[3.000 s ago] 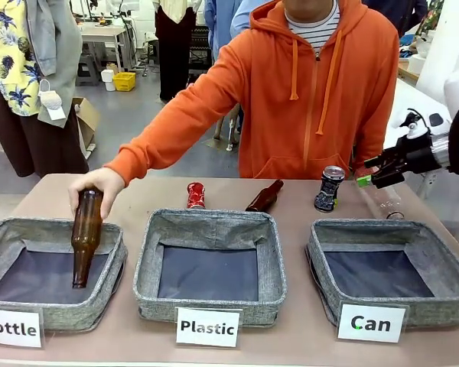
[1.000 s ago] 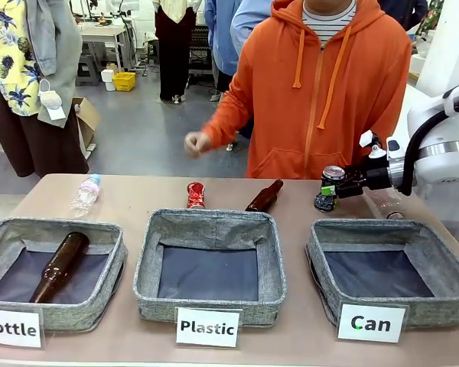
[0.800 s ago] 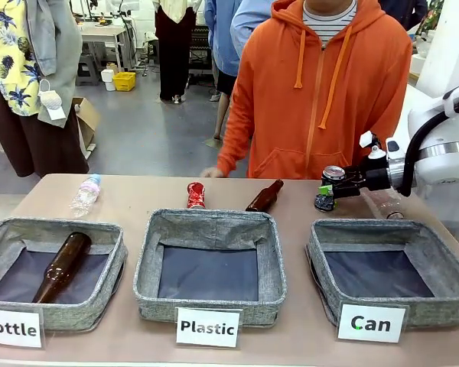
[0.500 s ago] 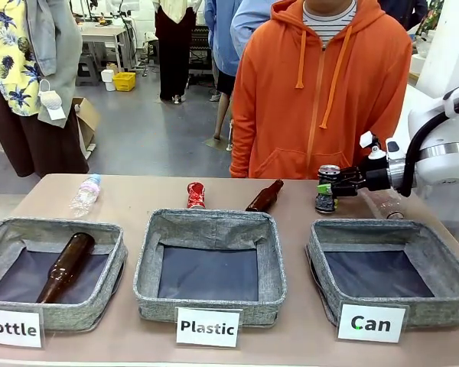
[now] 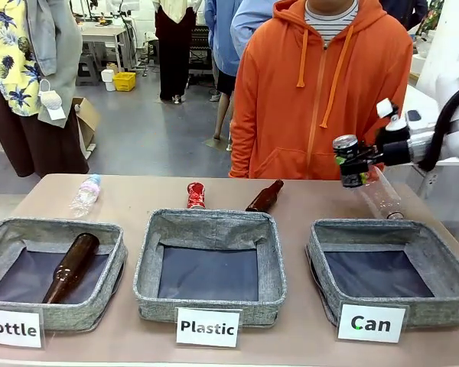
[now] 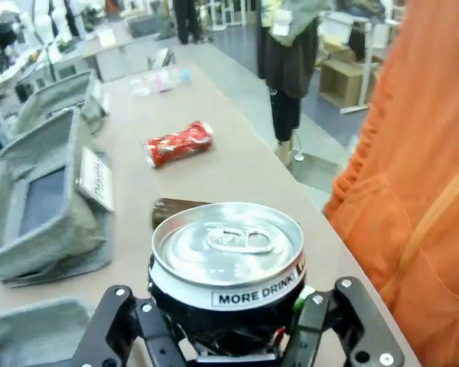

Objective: Sort the can waste into the basket.
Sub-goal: Pick up the can waste from the table and place it in the right Fabric basket.

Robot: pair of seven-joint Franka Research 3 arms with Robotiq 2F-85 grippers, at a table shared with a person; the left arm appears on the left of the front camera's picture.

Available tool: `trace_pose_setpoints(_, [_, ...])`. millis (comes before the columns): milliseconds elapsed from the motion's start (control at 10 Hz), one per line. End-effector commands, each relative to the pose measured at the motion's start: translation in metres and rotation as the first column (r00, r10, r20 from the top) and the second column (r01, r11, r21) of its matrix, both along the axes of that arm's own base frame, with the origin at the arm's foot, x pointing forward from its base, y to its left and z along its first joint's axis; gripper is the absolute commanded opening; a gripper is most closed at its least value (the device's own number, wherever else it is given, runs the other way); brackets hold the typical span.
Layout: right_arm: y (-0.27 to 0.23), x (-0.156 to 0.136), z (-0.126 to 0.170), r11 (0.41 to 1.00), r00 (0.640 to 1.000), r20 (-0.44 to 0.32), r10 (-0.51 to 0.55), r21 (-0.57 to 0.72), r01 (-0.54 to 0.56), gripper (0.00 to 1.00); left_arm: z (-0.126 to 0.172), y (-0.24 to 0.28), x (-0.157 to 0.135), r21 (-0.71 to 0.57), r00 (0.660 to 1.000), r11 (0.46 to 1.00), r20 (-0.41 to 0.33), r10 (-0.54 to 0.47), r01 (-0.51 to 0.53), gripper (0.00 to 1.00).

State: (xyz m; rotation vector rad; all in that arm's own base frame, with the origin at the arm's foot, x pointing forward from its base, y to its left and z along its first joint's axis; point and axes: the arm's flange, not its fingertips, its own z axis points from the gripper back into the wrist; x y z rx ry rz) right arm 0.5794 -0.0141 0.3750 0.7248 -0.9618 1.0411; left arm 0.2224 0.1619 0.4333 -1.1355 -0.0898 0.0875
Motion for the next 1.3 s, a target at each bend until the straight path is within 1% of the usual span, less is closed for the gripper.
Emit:
trace_pose_setpoints(0, [-0.001, -0.055, 0.053, 0.986, 0.989, -0.051, 0.139, -0.082, -0.143, 0.0, 0.005, -0.002, 0.001, -0.017, 1.0, 1.0, -0.005, 0.004, -0.004, 1.0])
trace_pose_setpoints(100, [0.002, -0.083, 0.074, 0.967, 0.974, -0.113, 0.197, -0.143, -0.212, 0.0, 0.005, -0.002, 0.001, -0.017, 1.0, 1.0, -0.005, 0.004, -0.004, 1.0])
trace_pose_setpoints(200, [0.003, -0.113, 0.086, 0.93, 0.957, -0.184, 0.223, -0.254, -0.265, 0.0, 0.005, -0.002, 0.001, -0.017, 1.0, 1.0, -0.005, 0.004, -0.004, 1.0])
trace_pose_setpoints(300, [0.005, -0.141, 0.091, 0.862, 0.938, -0.194, 0.286, -0.376, -0.341, 0.0, 0.005, -0.002, 0.001, -0.017, 1.0, 1.0, -0.005, 0.004, -0.004, 1.0])
trace_pose_setpoints(400, [0.009, -0.167, 0.092, 0.732, 0.89, -0.263, 0.373, -0.506, -0.456, 0.0, 0.005, -0.002, 0.001, -0.017, 1.0, 1.0, -0.005, 0.004, -0.004, 1.0])
trace_pose_setpoints(600, [0.013, -0.198, 0.083, 0.599, 0.852, -0.331, 0.405, -0.608, -0.521, 0.0, 0.005, -0.002, 0.001, -0.017, 1.0, 1.0, -0.005, 0.004, -0.004, 1.0])
trace_pose_setpoints(700, [0.014, -0.205, 0.077, 0.544, 0.845, -0.375, 0.382, -0.648, -0.534, 0.0, 0.005, -0.002, 0.001, -0.017, 1.0, 1.0, -0.005, 0.004, -0.004, 1.0])
trace_pose_setpoints(800, [0.018, -0.206, 0.072, 0.519, 0.841, -0.401, 0.363, -0.663, -0.54, 0.0, 0.005, -0.002, 0.001, -0.017, 1.0, 1.0, -0.005, 0.004, -0.004, 1.0])
trace_pose_setpoints(900, [0.019, -0.205, 0.072, 0.519, 0.84, -0.407, 0.359, -0.66, -0.542, 0.0, 0.005, -0.002, 0.001, -0.017, 1.0, 1.0, -0.005, 0.004, -0.004, 1.0])
trace_pose_setpoints(1000, [0.019, -0.202, 0.072, 0.534, 0.85, -0.401, 0.342, -0.661, -0.527, 0.0, 0.005, -0.002, 0.001, -0.017, 1.0, 1.0, -0.005, 0.004, -0.004, 1.0])
trace_pose_setpoints(1100, [0.019, -0.2, 0.072, 0.549, 0.859, -0.393, 0.328, -0.661, -0.512, 0.11, 0.005, -0.002, 0.001, -0.017, 1.0, 1.0, -0.005, 0.004, -0.004, 1.0])
trace_pose_setpoints(1200, [0.019, -0.198, 0.072, 0.558, 0.865, -0.383, 0.324, -0.662, -0.501, 0.59, 0.005, -0.002, 0.001, -0.017, 1.0, 1.0, -0.005, 0.004, -0.004, 1.0])
